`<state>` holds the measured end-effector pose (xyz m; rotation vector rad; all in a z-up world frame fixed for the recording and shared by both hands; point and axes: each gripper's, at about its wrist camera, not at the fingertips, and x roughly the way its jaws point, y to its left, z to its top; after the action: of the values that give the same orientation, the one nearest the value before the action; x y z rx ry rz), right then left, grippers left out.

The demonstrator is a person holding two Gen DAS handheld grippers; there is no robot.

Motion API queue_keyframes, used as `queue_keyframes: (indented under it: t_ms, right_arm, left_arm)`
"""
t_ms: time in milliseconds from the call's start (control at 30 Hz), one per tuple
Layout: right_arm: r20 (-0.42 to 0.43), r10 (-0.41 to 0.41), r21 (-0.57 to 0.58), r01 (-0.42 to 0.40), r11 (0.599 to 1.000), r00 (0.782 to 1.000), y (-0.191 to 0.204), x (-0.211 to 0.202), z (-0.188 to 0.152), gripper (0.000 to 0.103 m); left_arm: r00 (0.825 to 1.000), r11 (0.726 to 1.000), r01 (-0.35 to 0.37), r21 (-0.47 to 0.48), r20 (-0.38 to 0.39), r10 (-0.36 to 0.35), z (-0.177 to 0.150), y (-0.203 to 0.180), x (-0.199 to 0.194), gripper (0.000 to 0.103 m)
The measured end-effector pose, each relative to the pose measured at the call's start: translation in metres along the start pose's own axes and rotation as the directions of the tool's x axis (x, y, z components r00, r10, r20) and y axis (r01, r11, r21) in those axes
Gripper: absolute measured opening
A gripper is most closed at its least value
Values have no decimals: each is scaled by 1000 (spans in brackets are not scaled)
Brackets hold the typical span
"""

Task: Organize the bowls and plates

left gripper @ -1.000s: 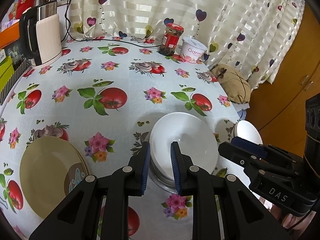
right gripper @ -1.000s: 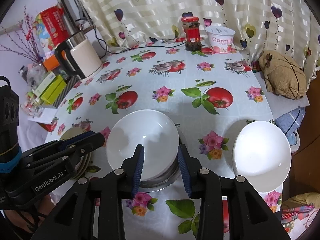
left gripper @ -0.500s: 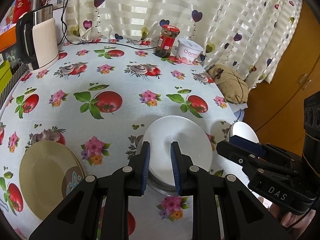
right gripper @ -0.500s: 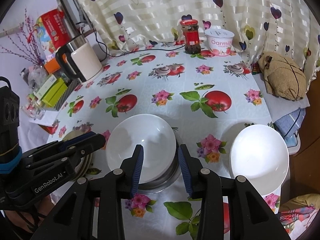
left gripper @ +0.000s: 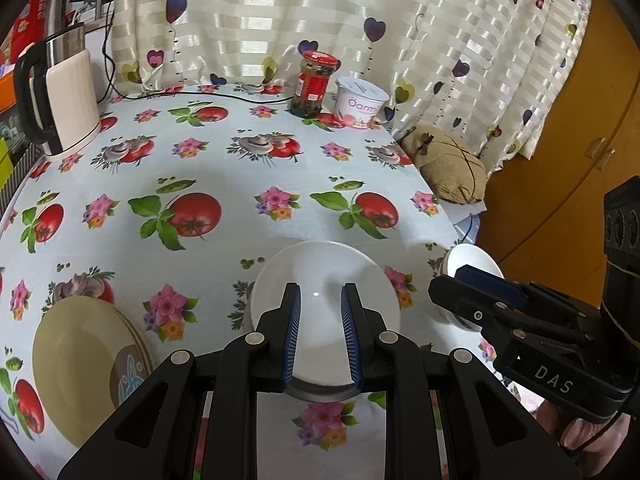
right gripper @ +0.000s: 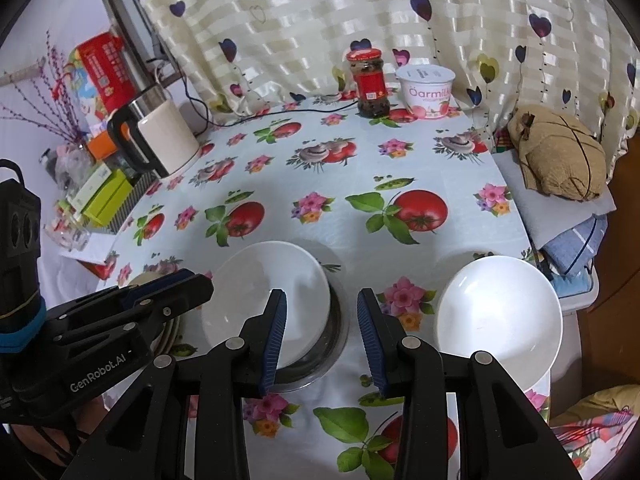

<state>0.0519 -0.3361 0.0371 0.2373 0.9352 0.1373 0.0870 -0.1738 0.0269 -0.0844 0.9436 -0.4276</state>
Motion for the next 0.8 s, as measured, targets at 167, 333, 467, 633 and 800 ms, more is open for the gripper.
queue_keyframes:
  t_ms: [167,333,467,633,800]
  right_arm:
    - [13,-6,12,5,1000,1000,-8,-4,1,36]
    - [27,-18,29,17,999,999,-19,-10,1,37]
    - [34,-34,47,33,998,999,-29,-15,0,37]
    - [46,-57,67,54,996,997,-42,-22,0,37]
    - [54,-85,91,80,993,995,-57,-28,-2,37]
  left_arm:
    - [1000,1000,9,16,-4,-9,4,-10,3,22]
    - [1000,999,21,38,-9,-21,7,-22,8,22]
    - [999,998,34,51,-16,-33,9,-31,12,22]
    - [998,996,54,69,-27,-52,10,-42,19,22]
    - [997,994,69,83,-41,-66,12,-51,26,22]
